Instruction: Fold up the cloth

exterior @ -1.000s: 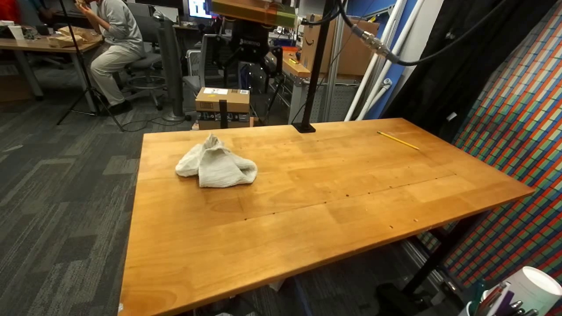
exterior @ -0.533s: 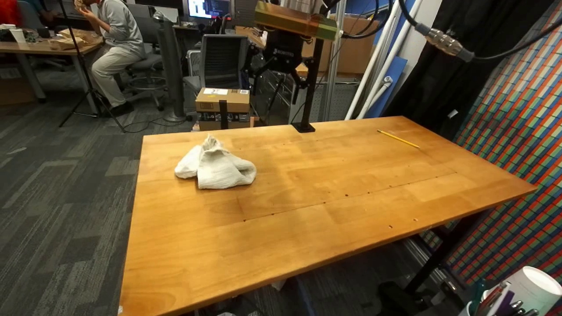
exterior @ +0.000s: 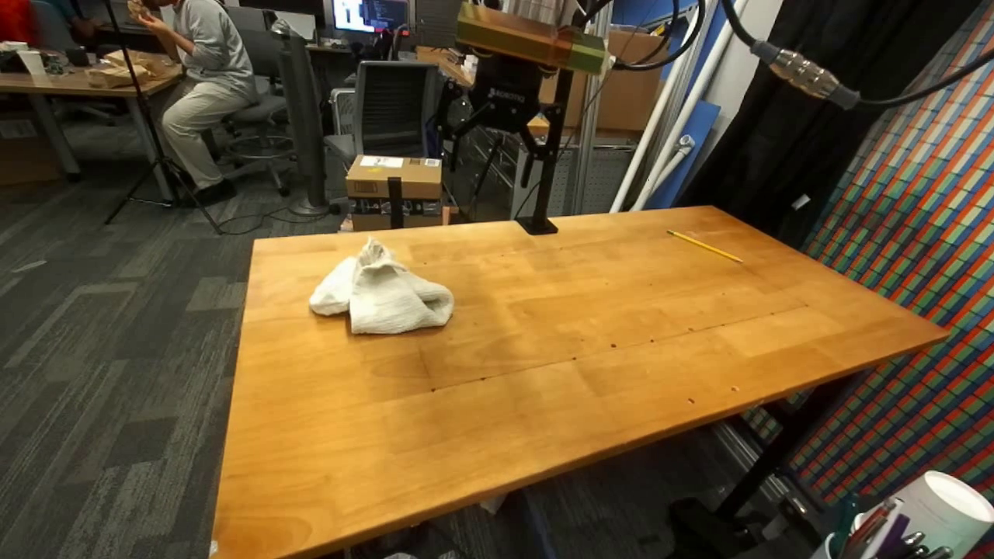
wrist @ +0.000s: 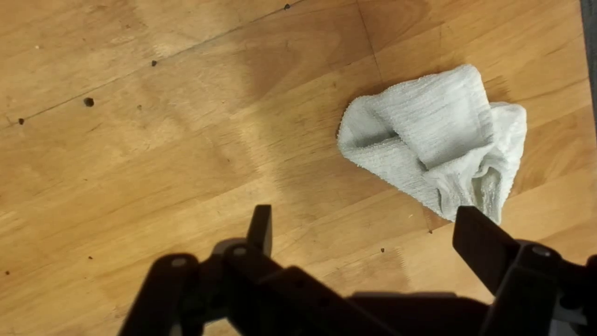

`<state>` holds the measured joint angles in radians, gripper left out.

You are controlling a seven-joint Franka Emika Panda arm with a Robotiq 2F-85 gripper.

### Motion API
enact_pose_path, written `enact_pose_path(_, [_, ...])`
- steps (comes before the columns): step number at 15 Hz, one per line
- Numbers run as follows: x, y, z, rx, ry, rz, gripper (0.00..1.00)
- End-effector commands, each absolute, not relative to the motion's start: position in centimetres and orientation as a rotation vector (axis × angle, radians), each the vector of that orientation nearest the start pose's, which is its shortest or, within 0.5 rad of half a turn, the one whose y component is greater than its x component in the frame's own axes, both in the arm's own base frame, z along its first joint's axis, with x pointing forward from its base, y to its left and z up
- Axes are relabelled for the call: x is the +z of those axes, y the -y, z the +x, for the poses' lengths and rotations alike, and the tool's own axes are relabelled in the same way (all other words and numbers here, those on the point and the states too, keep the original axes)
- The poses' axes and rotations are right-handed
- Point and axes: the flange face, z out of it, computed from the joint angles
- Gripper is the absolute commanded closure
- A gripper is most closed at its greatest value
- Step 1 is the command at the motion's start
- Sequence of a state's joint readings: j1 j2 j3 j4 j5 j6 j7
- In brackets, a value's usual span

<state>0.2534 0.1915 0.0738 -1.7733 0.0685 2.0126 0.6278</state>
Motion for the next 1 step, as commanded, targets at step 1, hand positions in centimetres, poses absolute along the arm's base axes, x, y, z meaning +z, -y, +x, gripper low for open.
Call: enact_pose_path(1, [45.50,-20.11,58.72,-0.010,-0.502,-3.011,0.00])
